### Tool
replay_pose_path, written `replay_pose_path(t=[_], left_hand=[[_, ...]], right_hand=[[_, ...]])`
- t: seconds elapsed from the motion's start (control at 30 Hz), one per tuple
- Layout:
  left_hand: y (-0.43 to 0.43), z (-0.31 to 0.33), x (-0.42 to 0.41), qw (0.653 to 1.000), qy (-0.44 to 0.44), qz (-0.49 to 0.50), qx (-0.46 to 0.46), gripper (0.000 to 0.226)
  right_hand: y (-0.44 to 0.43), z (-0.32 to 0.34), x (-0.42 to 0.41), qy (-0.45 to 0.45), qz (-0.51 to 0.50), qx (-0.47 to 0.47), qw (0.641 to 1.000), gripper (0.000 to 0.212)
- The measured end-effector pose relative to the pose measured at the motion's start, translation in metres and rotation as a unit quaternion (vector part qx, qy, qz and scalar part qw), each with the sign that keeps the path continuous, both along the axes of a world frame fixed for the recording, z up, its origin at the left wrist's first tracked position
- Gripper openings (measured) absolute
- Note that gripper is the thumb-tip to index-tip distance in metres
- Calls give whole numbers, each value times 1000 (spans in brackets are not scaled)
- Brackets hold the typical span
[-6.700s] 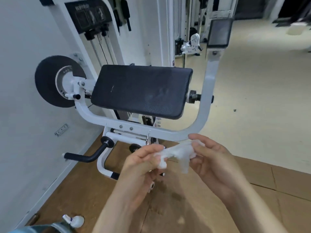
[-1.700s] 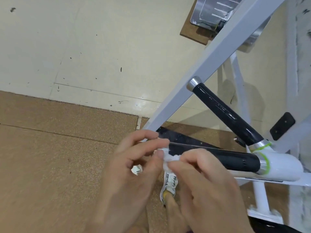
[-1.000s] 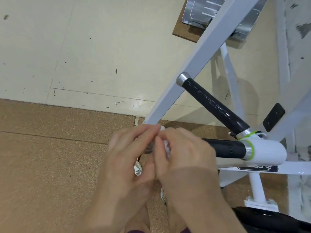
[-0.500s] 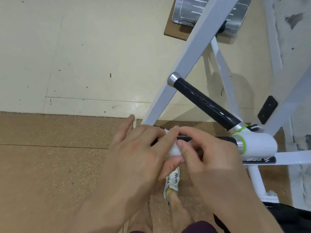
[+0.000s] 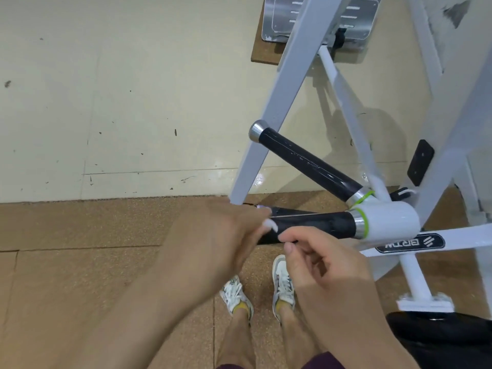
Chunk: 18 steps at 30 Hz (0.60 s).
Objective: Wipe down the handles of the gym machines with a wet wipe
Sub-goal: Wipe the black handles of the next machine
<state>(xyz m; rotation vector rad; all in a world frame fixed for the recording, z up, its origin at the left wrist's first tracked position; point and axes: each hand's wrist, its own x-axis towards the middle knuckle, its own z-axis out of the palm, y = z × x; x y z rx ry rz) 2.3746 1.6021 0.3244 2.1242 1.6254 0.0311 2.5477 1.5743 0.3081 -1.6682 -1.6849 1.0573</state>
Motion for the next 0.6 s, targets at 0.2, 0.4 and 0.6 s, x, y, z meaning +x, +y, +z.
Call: replay_pose_path(t=[0.2,0.4,0.6], left_hand=[[-43,-18,1,984,49,-58,161,38],[-12,1,33,989,9,136,58,17],[-61,-25,19,977,79,-22,196,42]], right_hand=[[-7,-3,2,1,12,20,1000,15],[-4,-4,-5,86,4,-13,996,21],[-11,-4,5,78,26,-18,996,20]])
